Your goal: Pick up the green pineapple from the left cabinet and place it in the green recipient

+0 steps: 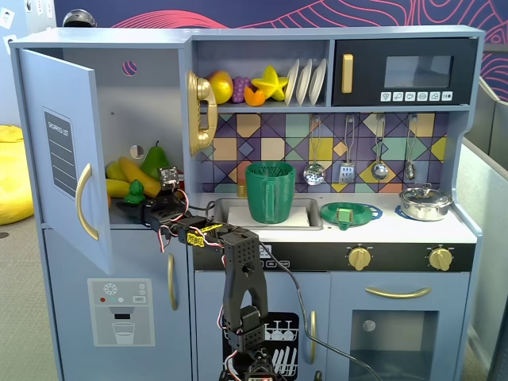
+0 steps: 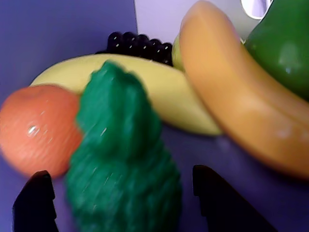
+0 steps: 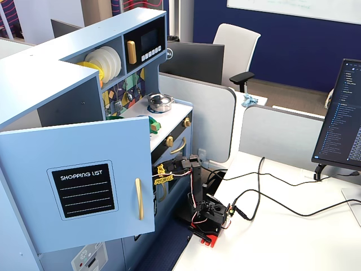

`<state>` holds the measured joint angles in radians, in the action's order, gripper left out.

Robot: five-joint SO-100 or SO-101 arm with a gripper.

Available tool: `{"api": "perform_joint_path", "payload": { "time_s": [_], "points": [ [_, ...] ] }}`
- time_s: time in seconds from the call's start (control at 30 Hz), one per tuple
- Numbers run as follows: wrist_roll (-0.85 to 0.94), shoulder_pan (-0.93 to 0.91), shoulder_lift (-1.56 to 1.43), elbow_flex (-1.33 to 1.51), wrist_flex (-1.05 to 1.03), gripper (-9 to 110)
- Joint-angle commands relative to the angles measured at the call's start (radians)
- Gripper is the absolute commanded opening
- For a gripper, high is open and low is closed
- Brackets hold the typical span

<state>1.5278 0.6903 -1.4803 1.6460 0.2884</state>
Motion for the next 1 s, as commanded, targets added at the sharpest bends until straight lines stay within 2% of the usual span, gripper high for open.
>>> {"api": "perform_joint_path", "payload": {
  "time_s": [0.0,0.03,0.17,0.23,0.33,0.5,0.7,0.9,0.97],
  "points": [
    [-0.009,-0.014,0.051,-0.133,-0.018,25],
    [-0.002,-0.012,0.071,-0.156,-0.029,23],
    [0.028,-0.012,0.115,-0.249,-0.143,0],
    [0.060,-0.012,0.115,-0.284,-0.207,0],
    [0.212,-0.009,0.058,-0.279,-0.235,0],
    [0.451,0.049,-0.265,-0.112,-0.322,0],
    [0.543,0.107,-0.655,-0.012,-0.568,0],
    [0.569,0.029,-0.902,-0.054,-0.819,0],
    [0.571,-0.049,-0.934,-0.104,-0.904,0]
  ]
}}
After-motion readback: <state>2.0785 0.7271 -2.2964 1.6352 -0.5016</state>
